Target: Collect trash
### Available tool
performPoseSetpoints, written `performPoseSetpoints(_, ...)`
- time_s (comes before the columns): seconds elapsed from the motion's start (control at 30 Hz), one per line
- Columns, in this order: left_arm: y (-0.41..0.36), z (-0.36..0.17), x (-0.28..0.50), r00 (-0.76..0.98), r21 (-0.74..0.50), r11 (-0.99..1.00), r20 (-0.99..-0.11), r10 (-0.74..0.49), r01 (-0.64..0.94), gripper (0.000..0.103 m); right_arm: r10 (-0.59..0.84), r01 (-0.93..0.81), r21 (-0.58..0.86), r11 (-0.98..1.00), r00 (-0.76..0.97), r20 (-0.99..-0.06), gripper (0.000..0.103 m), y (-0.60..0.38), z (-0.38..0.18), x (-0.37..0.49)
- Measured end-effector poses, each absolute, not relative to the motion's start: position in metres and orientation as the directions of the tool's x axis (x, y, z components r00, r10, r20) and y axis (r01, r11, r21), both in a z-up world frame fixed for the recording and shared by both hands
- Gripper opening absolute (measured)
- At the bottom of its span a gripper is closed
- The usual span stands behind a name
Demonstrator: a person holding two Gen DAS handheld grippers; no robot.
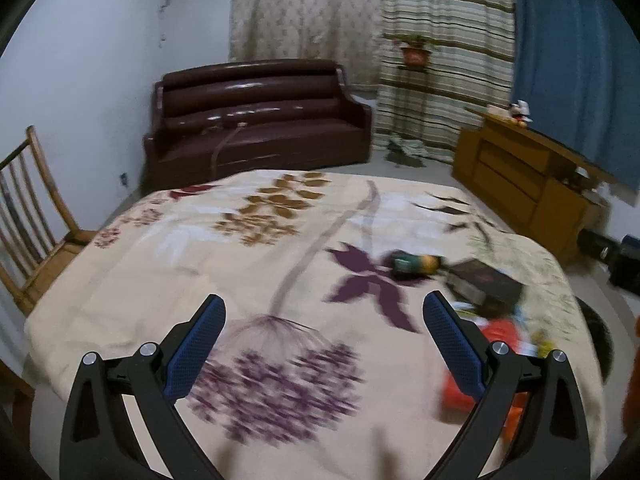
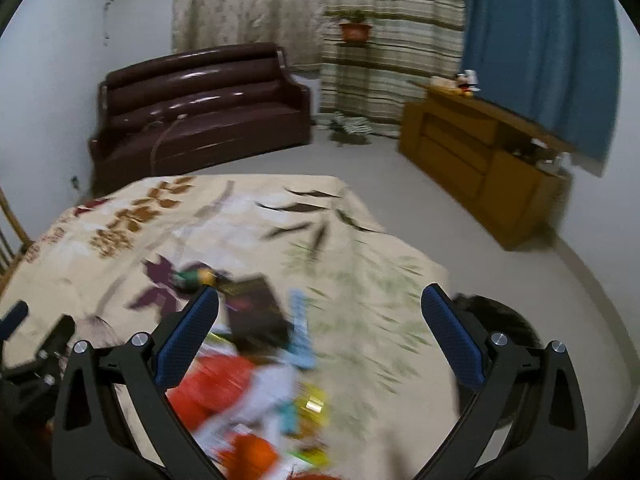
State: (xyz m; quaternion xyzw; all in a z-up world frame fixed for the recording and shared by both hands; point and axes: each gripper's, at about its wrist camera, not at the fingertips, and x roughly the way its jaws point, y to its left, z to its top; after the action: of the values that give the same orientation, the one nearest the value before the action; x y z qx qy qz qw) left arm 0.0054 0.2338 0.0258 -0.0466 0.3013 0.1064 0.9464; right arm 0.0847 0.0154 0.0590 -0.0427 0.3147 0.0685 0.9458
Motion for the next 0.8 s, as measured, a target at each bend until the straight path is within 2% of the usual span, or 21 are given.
performPoseSetpoints(0.2,0.177,0.023,-0.002,0.799,-0.035,0.987,-0.591,0.109,-0.16,0.096,0.009,-0.055,-0.065,0.996,0.825,-0.566,0.099,-0.038,0.045,0.058)
performPoseSetpoints(0.47,0.121,0.018,-0.011,0.802,-0.019,0.993,-0.591,0.085,-0.12,0.096,-0.019,-0.018,-0.061,0.998,0.836,-0.548,0.099,-0.086,0.027,0.04)
performPoseSetpoints(0.8,0.086,0.012,-0.016,0.802,0.011,0.995,-0.59,0.089,-0.102,0.096,0.013,-0.029,-0.02,0.999,0.821,-0.571,0.099,-0.11,0.008,0.033)
